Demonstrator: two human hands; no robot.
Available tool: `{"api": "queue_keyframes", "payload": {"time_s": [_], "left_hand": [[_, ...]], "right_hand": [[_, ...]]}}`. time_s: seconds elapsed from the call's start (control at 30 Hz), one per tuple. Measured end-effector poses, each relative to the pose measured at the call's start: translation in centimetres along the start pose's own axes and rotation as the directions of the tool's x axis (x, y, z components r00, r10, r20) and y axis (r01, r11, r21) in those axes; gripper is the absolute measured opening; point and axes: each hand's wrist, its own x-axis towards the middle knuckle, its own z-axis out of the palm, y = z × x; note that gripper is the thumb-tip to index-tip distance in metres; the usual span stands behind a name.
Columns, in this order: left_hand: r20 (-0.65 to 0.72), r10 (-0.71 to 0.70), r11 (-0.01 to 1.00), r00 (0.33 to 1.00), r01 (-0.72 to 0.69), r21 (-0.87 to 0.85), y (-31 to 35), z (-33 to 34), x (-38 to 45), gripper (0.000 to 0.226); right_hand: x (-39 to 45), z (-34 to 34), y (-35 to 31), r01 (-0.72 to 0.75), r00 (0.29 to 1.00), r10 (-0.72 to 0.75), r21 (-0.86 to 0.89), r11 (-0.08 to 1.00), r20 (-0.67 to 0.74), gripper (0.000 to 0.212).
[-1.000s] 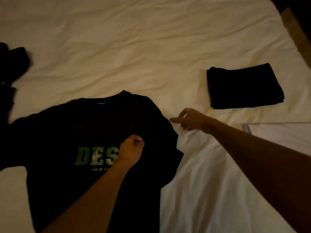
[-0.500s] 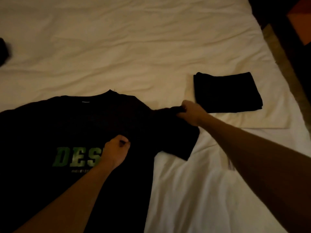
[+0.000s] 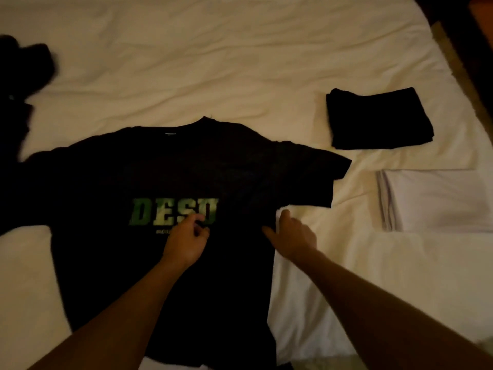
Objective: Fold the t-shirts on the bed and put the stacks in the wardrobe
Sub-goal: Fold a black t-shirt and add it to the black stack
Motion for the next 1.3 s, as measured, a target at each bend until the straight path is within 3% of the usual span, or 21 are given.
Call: {"api": "queue_keyframes", "payload": {"time_s": [0.1,0.23,0.33,0.43,0.53,0.63,0.7,0.77,0.87,1.0,1.03,1.07,1.17,1.3], "left_hand": [[-0.014,-0.015,0.999,1.0,0.015,0.033,-3.1,-1.4,-2.1,0.024],[-0.087,-0.013,0.983,0.996,0.028,0.183,-9.1,-3.9,-4.8,0.03],[-0.219,0.117,0.961,0.969,-0.055,0.269,-14.2,-5.0,-7.8,0.035],[-0.402,0.232,0.926,0.886,-0.075,0.37,-18.2,-5.9,-10.9,0.05],[-0.465,0.004,0.992,0.885,0.055,0.112,-20.5,-6.6,-13.8,0.085],[-0.316,-0.255,0.959,0.914,0.197,-0.202,-22.8,-6.3,-15.0,0.105],[-0.185,-0.231,0.906,0.955,0.142,-0.399,-24.0,-6.0,-15.5,0.095],[-0.094,-0.149,0.836,0.984,0.075,-0.544,-24.4,-6.2,-16.2,0.064],[0.044,-0.041,0.775,0.998,0.06,-0.629,-24.7,-7.6,-16.9,0.061],[0.2,0.033,0.722,0.979,0.115,-0.682,-23.8,-12.9,-17.7,0.056],[0.204,0.062,0.727,0.977,0.096,-0.679,-23.5,-14.4,-18.1,0.055],[0.186,0.068,0.746,0.98,0.074,-0.662,-23.4,-15.7,-18.2,0.057],[0.161,0.006,0.847,0.987,0.081,-0.525,-25.2,-16.8,-18.9,0.075],[0.262,0.061,0.952,0.963,0.022,-0.305,-29.2,-15.1,-19.7,0.101]], "right_hand": [[-3.6,3.8,-1.0,-0.096,0.992,0.085,0.108,0.99,0.098,0.061],[-7.5,6.6,-2.6,-0.156,0.986,0.137,0.244,0.957,0.095,0.058],[-10.9,9.2,-3.0,-0.156,0.987,0.156,0.306,0.939,0.026,0.056],[-14.3,12.0,-3.2,-0.155,0.985,0.17,0.348,0.925,-0.011,0.054],[-17.2,14.3,-2.7,-0.233,0.968,0.25,0.313,0.921,-0.017,0.055],[-19.2,15.7,-2.4,-0.275,0.959,0.281,0.334,0.902,0.029,0.058],[-20.0,16.5,-2.3,-0.225,0.971,0.237,0.402,0.888,0.019,0.054],[-20.6,17.1,-2.5,-0.171,0.978,0.208,0.526,0.833,-0.012,0.049],[-21.1,17.4,-2.5,-0.079,0.972,0.216,0.742,0.666,-0.09,0.041],[-20.2,14.0,-2.2,0.054,0.961,0.241,0.951,0.305,-0.132,0.032],[-20.0,12.8,-2.0,0.065,0.967,0.223,0.962,0.264,-0.127,0.031],[-19.8,11.6,-1.7,0.042,0.971,0.213,0.959,0.279,-0.105,0.031],[-19.5,11.5,0.3,-0.062,0.976,0.212,0.886,0.459,-0.042,0.042],[-19.7,14.3,2.5,-0.085,0.993,0.118,0.825,0.559,0.022,0.051]]}}
